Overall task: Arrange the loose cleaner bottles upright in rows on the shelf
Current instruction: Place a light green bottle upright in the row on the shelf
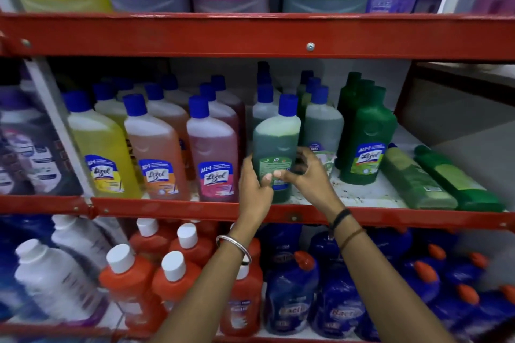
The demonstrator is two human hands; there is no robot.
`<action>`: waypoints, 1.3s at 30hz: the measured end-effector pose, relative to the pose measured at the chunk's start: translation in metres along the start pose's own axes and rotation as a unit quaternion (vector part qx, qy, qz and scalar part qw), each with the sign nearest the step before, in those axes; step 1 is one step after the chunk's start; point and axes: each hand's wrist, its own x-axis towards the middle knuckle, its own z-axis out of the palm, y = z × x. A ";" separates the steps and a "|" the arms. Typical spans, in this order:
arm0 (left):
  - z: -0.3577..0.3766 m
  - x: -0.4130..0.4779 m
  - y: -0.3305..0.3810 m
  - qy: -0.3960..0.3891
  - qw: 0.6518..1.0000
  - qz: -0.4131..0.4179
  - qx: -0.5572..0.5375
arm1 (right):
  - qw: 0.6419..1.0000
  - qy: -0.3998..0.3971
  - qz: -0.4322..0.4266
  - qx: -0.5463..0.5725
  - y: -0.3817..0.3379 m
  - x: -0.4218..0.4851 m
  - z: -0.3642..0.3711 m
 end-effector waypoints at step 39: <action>0.016 -0.026 0.012 -0.033 0.993 -0.052 0.102 | 0.998 -0.048 -0.020 -0.048 0.009 0.006 -0.009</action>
